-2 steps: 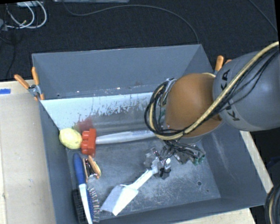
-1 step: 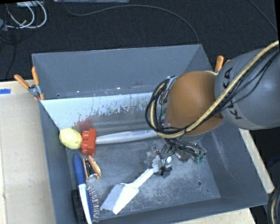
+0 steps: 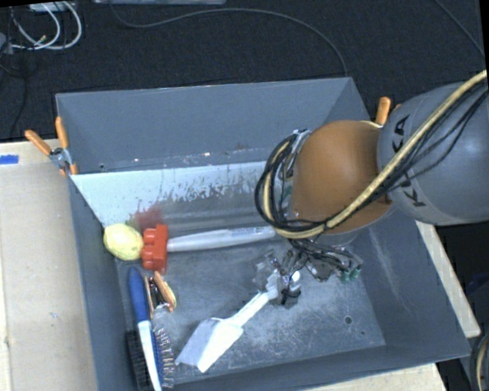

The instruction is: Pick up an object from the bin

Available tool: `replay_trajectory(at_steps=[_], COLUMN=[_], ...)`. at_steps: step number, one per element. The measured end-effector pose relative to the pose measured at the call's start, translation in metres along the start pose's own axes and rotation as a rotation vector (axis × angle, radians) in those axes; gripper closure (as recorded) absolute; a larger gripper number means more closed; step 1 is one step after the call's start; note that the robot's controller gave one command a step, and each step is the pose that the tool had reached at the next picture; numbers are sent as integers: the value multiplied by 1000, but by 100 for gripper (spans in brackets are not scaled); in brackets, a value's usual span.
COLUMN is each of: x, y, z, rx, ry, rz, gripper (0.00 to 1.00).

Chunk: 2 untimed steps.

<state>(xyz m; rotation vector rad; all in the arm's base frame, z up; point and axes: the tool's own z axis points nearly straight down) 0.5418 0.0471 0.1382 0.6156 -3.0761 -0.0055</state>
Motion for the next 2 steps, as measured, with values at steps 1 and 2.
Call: replay_trajectory(at_steps=[1,2], x=[0,1], y=[0,1], z=[-5,-17], rx=[-1,-1], ry=[3,2], rz=[1,2], gripper=[100,100])
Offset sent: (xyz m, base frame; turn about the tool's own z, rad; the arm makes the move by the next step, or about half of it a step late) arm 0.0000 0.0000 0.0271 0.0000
